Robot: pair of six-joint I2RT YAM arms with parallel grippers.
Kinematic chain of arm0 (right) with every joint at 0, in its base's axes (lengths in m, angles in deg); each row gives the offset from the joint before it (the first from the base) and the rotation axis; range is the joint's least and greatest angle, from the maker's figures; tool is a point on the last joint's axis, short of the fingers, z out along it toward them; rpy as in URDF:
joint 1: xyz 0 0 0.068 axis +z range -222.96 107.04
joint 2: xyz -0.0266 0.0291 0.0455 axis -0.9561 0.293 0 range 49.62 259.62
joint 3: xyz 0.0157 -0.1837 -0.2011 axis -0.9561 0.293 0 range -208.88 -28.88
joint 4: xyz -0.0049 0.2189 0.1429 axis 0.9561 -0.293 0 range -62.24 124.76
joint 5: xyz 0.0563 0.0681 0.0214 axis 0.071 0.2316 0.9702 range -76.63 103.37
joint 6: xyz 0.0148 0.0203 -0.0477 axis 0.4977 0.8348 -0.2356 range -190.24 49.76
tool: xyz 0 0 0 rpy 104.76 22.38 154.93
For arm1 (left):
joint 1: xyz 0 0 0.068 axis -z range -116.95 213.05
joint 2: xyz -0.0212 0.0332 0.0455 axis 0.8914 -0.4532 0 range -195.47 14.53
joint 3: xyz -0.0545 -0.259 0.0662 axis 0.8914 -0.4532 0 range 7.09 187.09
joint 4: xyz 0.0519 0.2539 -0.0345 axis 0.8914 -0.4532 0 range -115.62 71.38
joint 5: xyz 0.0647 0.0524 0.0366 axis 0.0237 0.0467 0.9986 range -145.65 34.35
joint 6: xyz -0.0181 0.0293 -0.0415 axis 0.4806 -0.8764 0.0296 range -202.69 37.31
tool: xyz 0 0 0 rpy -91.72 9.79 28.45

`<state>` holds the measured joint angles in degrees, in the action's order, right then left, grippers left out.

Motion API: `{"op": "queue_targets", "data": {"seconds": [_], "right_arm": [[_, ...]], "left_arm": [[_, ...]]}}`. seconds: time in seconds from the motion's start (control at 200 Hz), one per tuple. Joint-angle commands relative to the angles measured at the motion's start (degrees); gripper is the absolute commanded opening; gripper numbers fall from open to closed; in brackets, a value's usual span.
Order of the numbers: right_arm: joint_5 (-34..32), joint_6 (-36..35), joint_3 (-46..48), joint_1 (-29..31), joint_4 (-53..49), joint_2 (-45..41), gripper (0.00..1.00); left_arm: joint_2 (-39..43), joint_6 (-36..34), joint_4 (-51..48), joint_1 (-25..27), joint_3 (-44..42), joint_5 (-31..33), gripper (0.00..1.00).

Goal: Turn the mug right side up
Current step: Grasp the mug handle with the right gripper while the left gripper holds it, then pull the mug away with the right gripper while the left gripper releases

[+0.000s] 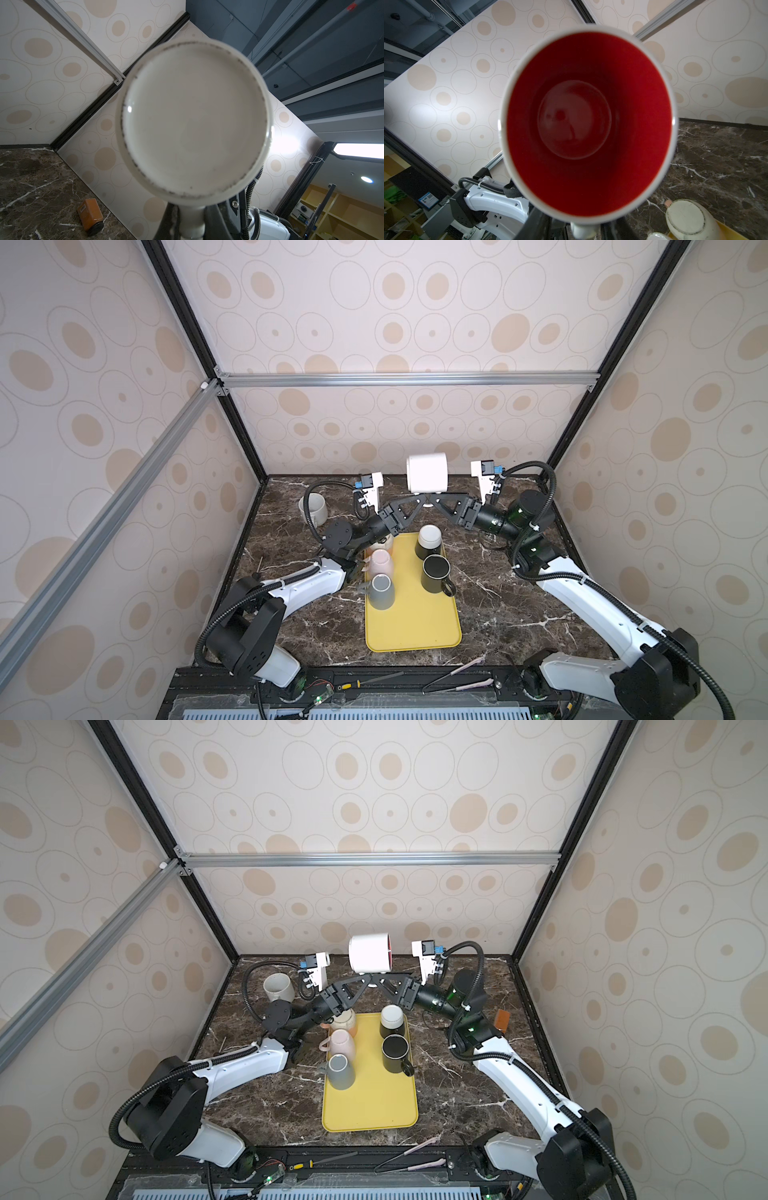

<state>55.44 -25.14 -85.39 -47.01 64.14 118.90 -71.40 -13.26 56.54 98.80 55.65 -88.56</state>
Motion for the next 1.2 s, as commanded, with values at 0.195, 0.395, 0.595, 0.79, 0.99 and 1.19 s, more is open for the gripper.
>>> {"op": "queue_targets", "data": {"seconds": [0.195,0.395,0.595,0.79,0.99,1.19], "right_arm": [[0.6,0.49,-2.39,0.94,2.08,1.04,0.26],[0.49,0.51,-3.12,1.3,1.17,1.91,0.13],[0.14,0.07,-4.69,1.46,-0.28,2.68,0.0],[-1.44,-0.23,-8.13,1.67,-4.29,4.27,0.0],[-2.91,0.59,-15.32,1.65,-12.8,8.66,0.0],[-7.59,-5.67,-22.84,3.19,-22.74,13.59,0.0]], "left_arm": [[1.91,-0.08,6.95,0.19,1.73,-0.12,0.0],[2.47,-2.26,3.76,0.19,2.31,-0.23,0.0],[5.92,-9.83,-6.23,0.16,2.41,0.97,0.0],[15.69,-17.35,-30.99,0.22,0.55,20.91,0.8],[25.74,-34.68,-56.76,-1.08,2.19,32.16,1.0],[38.82,-33.94,-57.18,-2.48,-8.31,46.08,1.0]]}}
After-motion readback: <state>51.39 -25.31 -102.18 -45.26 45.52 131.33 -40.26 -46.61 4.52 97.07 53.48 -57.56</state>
